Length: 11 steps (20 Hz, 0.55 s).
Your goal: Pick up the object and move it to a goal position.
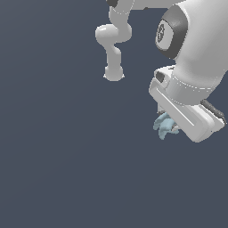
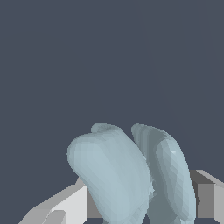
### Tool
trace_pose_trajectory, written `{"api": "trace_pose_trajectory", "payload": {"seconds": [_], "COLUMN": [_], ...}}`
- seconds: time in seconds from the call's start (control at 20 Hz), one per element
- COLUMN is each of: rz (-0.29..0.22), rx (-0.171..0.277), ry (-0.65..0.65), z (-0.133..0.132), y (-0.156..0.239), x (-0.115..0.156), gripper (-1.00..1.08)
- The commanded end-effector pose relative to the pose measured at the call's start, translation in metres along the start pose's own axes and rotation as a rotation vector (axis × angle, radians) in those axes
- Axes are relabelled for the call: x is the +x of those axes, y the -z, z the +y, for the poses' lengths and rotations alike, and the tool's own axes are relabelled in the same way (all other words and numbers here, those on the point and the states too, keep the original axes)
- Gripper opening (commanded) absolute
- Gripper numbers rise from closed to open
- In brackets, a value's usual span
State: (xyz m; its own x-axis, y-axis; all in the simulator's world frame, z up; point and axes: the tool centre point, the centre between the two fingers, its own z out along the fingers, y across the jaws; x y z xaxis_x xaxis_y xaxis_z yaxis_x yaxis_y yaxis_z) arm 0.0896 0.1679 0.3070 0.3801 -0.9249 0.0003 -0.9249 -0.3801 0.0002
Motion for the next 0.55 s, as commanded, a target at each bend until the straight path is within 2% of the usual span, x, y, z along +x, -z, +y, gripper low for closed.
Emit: {"api": "trace_pose_trajectory", "payload": {"seconds": [0.0, 0.5], "rz": [0.000, 0.000], "rx": [0.000, 0.000], "ry": [0.000, 0.000], "z": [-0.0048, -0.0121], "y": [0.0044, 0.0106], "x": [-0.0024, -0.0059], "gripper": [-1.00, -1.00]}}
